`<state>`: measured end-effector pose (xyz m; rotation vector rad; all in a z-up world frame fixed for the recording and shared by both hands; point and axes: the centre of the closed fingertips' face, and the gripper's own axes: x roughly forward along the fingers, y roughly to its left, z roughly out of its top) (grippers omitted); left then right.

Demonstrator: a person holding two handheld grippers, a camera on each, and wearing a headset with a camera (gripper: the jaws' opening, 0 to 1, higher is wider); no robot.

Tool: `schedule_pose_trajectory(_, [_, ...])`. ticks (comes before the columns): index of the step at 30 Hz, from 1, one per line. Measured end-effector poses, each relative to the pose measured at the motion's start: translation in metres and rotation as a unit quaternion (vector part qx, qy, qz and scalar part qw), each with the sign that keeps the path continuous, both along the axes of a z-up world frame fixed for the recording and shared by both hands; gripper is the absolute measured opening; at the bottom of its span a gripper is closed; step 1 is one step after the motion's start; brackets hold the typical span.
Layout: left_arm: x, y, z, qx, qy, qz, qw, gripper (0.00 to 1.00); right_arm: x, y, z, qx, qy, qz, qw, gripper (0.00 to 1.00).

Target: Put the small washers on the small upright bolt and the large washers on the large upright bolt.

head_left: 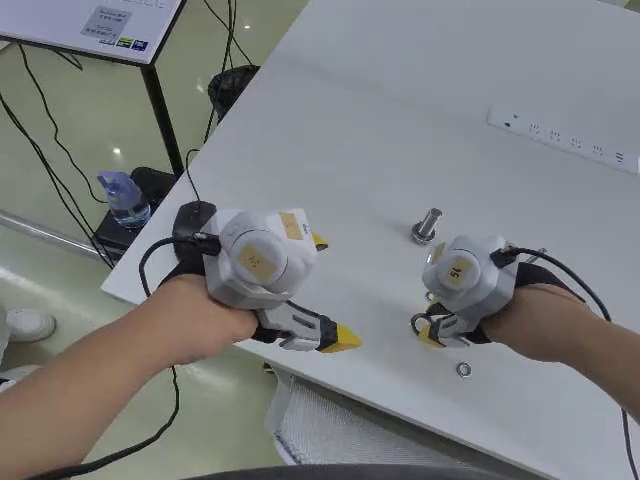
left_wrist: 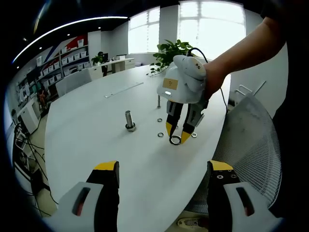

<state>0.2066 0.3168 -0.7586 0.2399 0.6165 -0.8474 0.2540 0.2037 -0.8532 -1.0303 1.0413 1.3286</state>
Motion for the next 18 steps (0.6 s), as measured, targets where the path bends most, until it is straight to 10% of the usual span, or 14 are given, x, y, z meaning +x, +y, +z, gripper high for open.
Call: schedule_pose_trajectory(18, [-0.002, 0.002, -0.002, -0.001, 0.004, 0.0, 1.0, 0.76, 0.043, -0.017, 0.031, 0.016, -0.009, -0.043, 0.9989, 0.21])
